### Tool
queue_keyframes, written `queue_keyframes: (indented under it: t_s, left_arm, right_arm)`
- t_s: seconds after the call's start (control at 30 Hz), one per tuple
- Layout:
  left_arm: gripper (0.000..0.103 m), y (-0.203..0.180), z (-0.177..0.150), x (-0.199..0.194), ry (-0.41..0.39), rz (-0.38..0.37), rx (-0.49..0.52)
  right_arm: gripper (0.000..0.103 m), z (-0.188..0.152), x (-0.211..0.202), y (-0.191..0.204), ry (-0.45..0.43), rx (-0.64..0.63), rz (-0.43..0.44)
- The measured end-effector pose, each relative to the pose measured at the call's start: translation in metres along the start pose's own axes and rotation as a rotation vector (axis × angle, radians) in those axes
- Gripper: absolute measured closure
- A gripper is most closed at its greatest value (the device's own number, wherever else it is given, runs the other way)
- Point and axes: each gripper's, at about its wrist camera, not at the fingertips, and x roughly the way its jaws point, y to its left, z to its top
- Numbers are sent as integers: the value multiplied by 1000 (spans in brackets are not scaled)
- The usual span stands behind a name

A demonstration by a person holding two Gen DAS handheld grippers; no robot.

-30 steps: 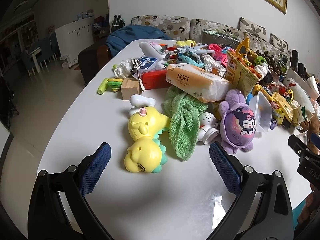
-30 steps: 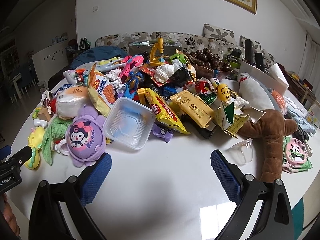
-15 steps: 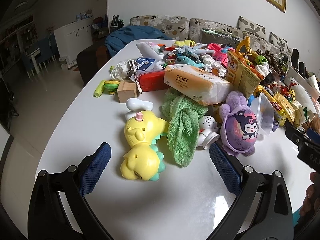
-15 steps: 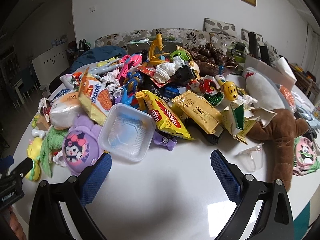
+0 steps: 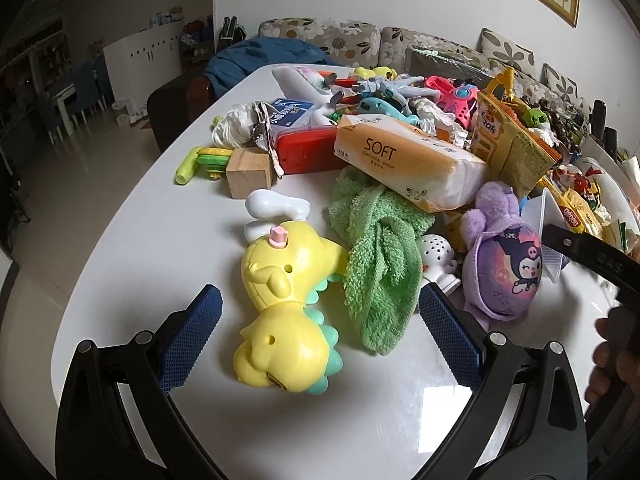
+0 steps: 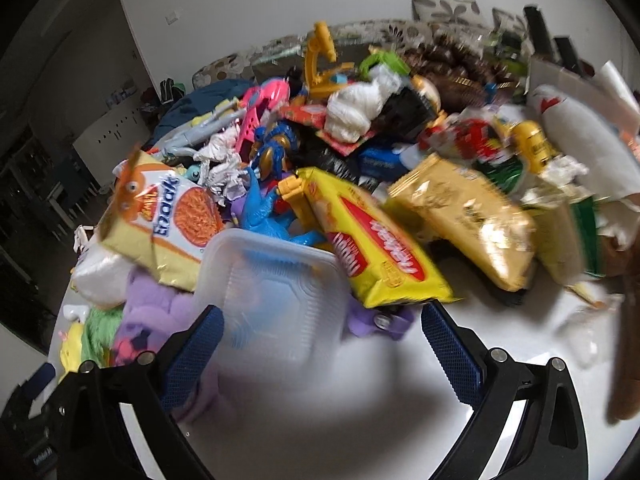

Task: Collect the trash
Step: 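Grasp the clear plastic tray with the right tool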

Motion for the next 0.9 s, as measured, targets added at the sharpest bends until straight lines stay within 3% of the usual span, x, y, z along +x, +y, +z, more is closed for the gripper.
queue_keyframes:
  t_s: [0.03,0.07,0.1,0.17,0.27,0.43,0.57,0.67,0.73,0.9]
  left_arm:
    - [7,0,0,1,1,-2,1]
    - [7,0,0,2,1,-2,3]
    - [7,0,0,2,2,-1,4]
    - [7,0,-1,2,0,0,9]
    - [7,0,-2,0,-7,0,15]
    - [7,1,-5,-6,-22,-39,11]
    - [7,5,-16,-18,-65,-138,36]
    - [7,7,-27,-21,-95,-104,80]
    - [7,6,-27,-17,-75,-79,89]
    - [7,-2,-11,-3,-33,-104,66]
  right_arm:
    - [17,2,7,0,17,10,30]
    - [38,2,13,-1,33,16,65]
    - [47,3,19,-1,50,25,98]
    - [89,3,25,-6,52,44,147]
    - [94,-1,18,-14,44,59,204]
    - [97,-9,-27,-13,-67,-18,162]
    - [97,-18,-70,-16,-171,-112,92]
    - [97,-26,-98,-24,-226,-157,57]
    - [97,-31,-108,-28,-239,-159,66]
    - [97,-40,-115,-34,-238,-145,106]
